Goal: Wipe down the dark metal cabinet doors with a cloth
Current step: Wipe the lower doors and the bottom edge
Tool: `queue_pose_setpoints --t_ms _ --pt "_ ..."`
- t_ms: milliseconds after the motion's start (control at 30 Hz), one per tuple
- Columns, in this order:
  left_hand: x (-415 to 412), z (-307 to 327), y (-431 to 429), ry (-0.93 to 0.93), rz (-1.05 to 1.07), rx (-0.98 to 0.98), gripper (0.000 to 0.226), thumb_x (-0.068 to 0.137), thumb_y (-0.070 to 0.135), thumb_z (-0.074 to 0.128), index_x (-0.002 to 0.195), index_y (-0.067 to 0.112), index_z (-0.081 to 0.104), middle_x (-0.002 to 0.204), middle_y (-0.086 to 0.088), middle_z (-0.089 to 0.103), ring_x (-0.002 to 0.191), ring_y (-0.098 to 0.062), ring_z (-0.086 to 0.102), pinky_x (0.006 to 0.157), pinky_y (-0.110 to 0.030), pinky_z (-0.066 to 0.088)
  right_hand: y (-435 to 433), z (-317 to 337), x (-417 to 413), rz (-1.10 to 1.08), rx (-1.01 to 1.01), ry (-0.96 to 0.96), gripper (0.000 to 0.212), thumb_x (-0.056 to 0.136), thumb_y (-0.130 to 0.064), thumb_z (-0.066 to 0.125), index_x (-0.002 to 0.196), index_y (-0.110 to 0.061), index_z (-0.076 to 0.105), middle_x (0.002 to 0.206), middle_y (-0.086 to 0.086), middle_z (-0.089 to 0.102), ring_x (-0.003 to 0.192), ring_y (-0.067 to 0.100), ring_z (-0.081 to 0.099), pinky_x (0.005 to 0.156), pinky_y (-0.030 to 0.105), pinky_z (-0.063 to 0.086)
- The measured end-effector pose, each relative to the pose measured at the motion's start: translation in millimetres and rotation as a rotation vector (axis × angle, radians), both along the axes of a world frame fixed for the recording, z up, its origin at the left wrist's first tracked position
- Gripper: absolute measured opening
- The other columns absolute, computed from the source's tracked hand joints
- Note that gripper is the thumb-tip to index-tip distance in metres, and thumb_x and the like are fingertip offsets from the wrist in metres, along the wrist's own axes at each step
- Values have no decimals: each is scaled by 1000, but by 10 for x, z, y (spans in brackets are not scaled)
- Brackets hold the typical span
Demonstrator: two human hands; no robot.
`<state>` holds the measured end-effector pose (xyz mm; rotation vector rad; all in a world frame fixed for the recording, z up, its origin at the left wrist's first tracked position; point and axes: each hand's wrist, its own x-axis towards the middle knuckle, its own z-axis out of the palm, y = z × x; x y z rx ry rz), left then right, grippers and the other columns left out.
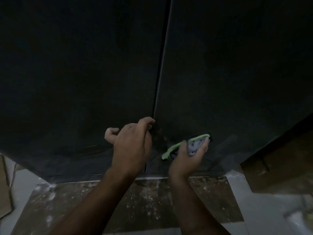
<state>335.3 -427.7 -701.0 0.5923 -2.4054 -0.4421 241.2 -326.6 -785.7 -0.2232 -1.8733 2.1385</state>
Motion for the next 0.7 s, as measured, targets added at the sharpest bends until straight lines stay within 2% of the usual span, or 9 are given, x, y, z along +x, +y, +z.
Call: queue_pose_setpoints --t_ms 67,133,200,267,333,400,500,567,700 --pt "-12 47 17 0 -5 1 32 92 21 50 121 35 55 98 15 69 101 -10 61 88 -41 26 -212 166 132 -22 -2 89 69 91 -13 66 151 -30 35 160 -1 27 136 16 43 100 23 49" --pt "-16 140 96 39 -23 34 38 91 31 37 126 33 51 108 13 68 110 -13 58 91 -48 36 -333 187 270 23 159 222 65 90 -28 65 145 -48 38 157 -24 24 141 14 35 107 39 46" --pt "-23 222 218 120 -65 50 44 87 34 34 127 27 52 116 6 66 117 -18 54 91 -49 39 -319 112 268 116 299 280 64 93 -29 61 138 -65 32 148 -46 16 143 12 31 111 48 41" --pt "-40 239 330 123 -134 -5 48 87 33 35 132 24 48 131 -1 58 131 -22 41 98 -43 32 -197 20 138 173 378 315 62 94 -26 58 133 -69 35 147 -38 24 138 17 37 108 36 43" --pt "-86 186 401 7 -219 -62 55 89 36 32 144 27 35 156 -6 31 145 -25 18 108 -45 25 -68 -3 23 152 431 373 59 95 -19 59 130 -64 42 147 -18 36 129 15 41 103 19 41" --pt "-146 98 437 -125 -272 -169 63 91 42 30 152 28 25 165 -9 5 149 -27 3 113 -57 21 5 -26 -71 76 442 421 54 96 -17 56 138 -49 44 148 -9 39 124 5 43 103 24 39" --pt "-252 33 502 -227 -301 -449 67 93 47 27 155 20 31 166 -11 10 150 -28 11 112 -65 14 74 -27 -240 -43 237 301 51 99 -11 51 148 -24 41 153 -4 35 131 -7 40 105 24 39" --pt "-351 30 544 -247 -300 -540 69 92 48 24 154 18 33 165 -11 13 150 -28 13 113 -65 10 152 23 -346 -101 122 170 55 100 -10 49 152 -23 36 157 -3 31 134 -6 37 107 19 36" --pt "-515 15 614 -271 -311 -698 72 87 38 29 157 18 25 166 -11 6 152 -28 11 114 -66 4 389 123 -541 -177 121 179 56 98 -10 46 152 -21 34 157 3 31 133 7 39 103 9 35"
